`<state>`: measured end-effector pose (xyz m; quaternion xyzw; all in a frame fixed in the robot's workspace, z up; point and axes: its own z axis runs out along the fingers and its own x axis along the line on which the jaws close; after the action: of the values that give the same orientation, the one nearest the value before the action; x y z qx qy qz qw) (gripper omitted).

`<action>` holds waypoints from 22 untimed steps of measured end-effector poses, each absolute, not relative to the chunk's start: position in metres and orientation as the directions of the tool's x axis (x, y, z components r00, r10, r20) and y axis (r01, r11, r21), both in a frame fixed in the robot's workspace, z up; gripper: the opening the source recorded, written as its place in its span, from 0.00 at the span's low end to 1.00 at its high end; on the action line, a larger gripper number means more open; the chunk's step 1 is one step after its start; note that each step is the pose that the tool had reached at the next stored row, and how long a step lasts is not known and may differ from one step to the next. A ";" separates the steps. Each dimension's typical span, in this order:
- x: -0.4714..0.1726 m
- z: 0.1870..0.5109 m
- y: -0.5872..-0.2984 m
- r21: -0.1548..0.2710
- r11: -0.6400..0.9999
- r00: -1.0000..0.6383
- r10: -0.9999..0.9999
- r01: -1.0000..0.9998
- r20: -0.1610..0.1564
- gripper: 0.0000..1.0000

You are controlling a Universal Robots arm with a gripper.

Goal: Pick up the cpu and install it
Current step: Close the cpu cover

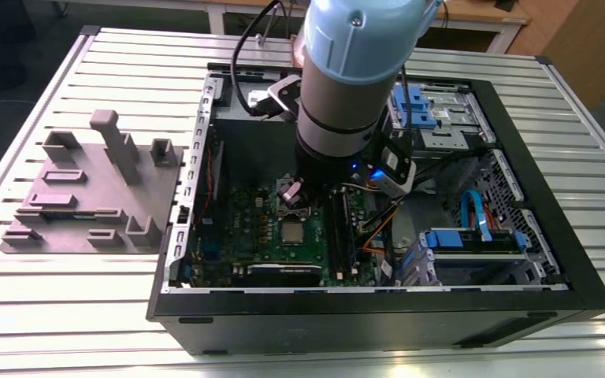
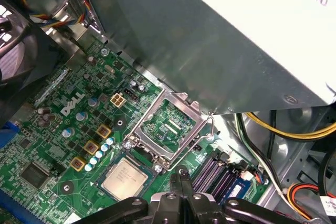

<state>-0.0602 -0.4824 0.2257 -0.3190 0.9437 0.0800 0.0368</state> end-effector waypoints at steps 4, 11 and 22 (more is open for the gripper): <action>-0.060 0.223 -0.481 0.154 0.777 -0.792 -0.594 -0.610 -0.141 0.10; -0.058 0.218 -0.469 0.158 0.773 -0.789 -0.597 -0.614 -0.143 0.10; -0.049 0.214 -0.457 0.160 0.772 -0.789 -0.598 -0.615 -0.145 0.10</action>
<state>-0.0488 -0.4573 0.2138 -0.3222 0.9404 0.0996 0.0429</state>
